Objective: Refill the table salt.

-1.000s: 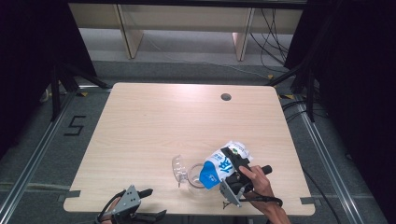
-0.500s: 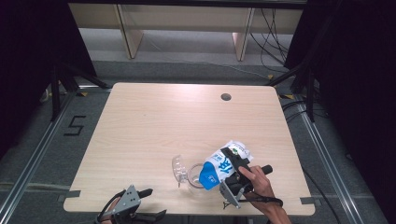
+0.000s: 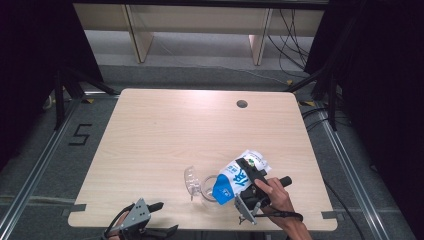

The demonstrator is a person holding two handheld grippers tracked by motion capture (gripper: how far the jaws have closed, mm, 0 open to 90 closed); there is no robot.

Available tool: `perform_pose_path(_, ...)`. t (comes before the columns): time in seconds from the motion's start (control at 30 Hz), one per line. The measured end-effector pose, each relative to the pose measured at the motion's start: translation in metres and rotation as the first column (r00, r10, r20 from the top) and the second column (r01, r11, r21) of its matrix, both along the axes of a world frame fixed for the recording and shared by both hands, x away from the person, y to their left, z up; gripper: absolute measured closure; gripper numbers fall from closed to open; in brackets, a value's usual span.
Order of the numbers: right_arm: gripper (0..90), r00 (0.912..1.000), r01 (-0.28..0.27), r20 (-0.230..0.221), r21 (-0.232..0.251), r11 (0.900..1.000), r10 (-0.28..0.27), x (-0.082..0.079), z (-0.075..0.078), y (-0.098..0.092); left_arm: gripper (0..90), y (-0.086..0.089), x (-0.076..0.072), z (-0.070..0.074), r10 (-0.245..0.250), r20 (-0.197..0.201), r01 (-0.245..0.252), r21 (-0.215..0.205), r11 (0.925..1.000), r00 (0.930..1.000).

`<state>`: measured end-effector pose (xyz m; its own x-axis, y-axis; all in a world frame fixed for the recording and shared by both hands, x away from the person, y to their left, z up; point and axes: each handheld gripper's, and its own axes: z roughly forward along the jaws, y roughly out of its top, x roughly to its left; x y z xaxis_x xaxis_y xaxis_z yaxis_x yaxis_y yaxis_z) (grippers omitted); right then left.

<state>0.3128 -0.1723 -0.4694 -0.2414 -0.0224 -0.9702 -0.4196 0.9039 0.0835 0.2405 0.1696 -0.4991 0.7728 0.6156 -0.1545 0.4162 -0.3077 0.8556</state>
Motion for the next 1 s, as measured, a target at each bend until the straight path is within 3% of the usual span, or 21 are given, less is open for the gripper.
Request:
perform_pose_path(0.03, 48.5, 0.9991, -0.025, 0.032, -0.034, 0.999, 0.026, 0.0012, 0.0024, 0.0010, 15.1, 0.0000, 0.0000, 0.0000, 0.000, 0.000, 0.000, 0.000, 1.0000, 1.0000)
perform_pose_path(0.07, 48.5, 0.9994, -0.005, 0.033, -0.039, 0.999, 0.006, -0.0008, 0.0027, 0.0010, 15.1, -0.0005, -0.0003, 0.0000, 0.006, -0.003, -0.006, -0.001, 1.0000, 1.0000)
perform_pose_path(0.23, 48.7, 0.9998, -0.009, 0.015, -0.015, 1.000, 0.009, 0.0002, -0.0010, 0.0016, 15.1, 0.0000, 0.0001, 0.0000, 0.000, 0.000, 0.000, -0.002, 1.0000, 1.0000)
perform_pose_path(0.47, 48.9, 0.9995, -0.009, 0.030, -0.032, 0.999, 0.010, -0.0001, -0.0015, 0.0024, 15.1, 0.0000, -0.0001, 0.0003, 0.005, -0.001, -0.005, 0.004, 1.0000, 1.0000)
perform_pose_path(0.53, 48.9, 0.9995, -0.009, 0.030, -0.033, 0.999, 0.010, 0.0001, -0.0014, 0.0023, 15.1, -0.0015, -0.0015, -0.0008, 0.020, -0.024, -0.021, -0.021, 0.9996, 0.9995)
perform_pose_path(0.77, 49.0, 0.9978, -0.019, 0.062, -0.069, 0.997, 0.023, -0.0002, 0.0012, 0.0034, 15.1, -0.0002, -0.0001, -0.0012, 0.008, -0.026, -0.009, -0.035, 0.9993, 0.9996)
perform_pose_path(0.83, 49.0, 0.9991, -0.009, 0.041, -0.047, 0.999, 0.011, -0.0007, -0.0013, 0.0029, 15.1, 0.0001, 0.0003, -0.0008, 0.007, -0.021, -0.008, -0.034, 0.9994, 0.9997)
perform_pose_path(0.97, 49.4, 0.9969, -0.019, 0.074, -0.089, 0.996, 0.026, -0.0005, 0.0000, 0.0044, 15.1, 0.0003, 0.0001, -0.0015, 0.019, -0.038, -0.021, -0.046, 0.9987, 0.9991)
perform_pose_path(1.0, 49.3, 0.9990, -0.001, 0.044, -0.062, 0.998, 0.004, -0.0012, -0.0030, 0.0036, 15.1, 0.0002, 0.0001, -0.0014, 0.019, -0.038, -0.020, -0.046, 0.9988, 0.9991)
